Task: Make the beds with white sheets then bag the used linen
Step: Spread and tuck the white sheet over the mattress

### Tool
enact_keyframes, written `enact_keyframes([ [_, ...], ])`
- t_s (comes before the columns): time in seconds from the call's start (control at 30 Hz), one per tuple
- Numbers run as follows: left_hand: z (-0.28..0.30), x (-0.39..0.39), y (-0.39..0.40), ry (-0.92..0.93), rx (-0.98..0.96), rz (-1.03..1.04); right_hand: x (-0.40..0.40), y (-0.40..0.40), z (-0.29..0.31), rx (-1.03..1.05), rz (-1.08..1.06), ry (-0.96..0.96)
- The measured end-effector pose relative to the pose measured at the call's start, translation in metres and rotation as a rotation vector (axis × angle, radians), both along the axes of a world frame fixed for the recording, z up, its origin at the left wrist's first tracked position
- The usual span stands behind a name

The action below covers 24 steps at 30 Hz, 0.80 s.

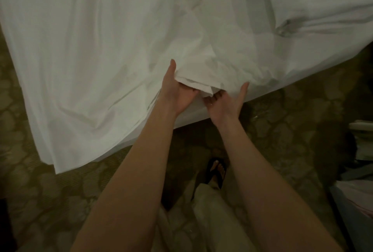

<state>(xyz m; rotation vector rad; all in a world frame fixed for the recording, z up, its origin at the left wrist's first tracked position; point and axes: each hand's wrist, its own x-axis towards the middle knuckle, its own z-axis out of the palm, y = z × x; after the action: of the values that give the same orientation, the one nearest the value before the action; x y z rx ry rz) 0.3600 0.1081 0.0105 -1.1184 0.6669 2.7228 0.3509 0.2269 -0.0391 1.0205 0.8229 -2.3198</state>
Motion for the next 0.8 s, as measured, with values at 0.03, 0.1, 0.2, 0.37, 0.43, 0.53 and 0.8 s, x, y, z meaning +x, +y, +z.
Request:
enact_keyframes([
  [0.03, -0.003, 0.002, 0.002, -0.016, -0.006, 0.007, -0.001, 0.002, 0.0, 0.023, -0.013, 0.0],
  [0.1, -0.011, 0.006, 0.007, -0.055, 0.018, 0.072, 0.004, 0.001, 0.0, 0.036, -0.055, -0.005],
  [0.2, -0.025, 0.017, 0.014, -0.132, 0.071, 0.165, 0.014, -0.013, 0.0, -0.052, -0.072, -0.054],
  [0.37, -0.042, 0.038, 0.018, -0.206, 0.005, 0.219, -0.009, -0.021, 0.002, 0.049, 0.07, -0.058],
  [0.43, -0.045, 0.047, 0.012, -0.232, 0.053, 0.339, -0.025, -0.009, -0.002, 0.141, 0.086, -0.03],
  [0.53, -0.053, 0.065, -0.001, -0.263, 0.126, 0.568, -0.027, 0.01, -0.012, 0.213, 0.058, -0.1],
  [0.8, -0.052, 0.121, -0.044, -0.417, 0.001, 0.883, -0.035, 0.012, -0.022, 0.269, 0.105, -0.109],
])
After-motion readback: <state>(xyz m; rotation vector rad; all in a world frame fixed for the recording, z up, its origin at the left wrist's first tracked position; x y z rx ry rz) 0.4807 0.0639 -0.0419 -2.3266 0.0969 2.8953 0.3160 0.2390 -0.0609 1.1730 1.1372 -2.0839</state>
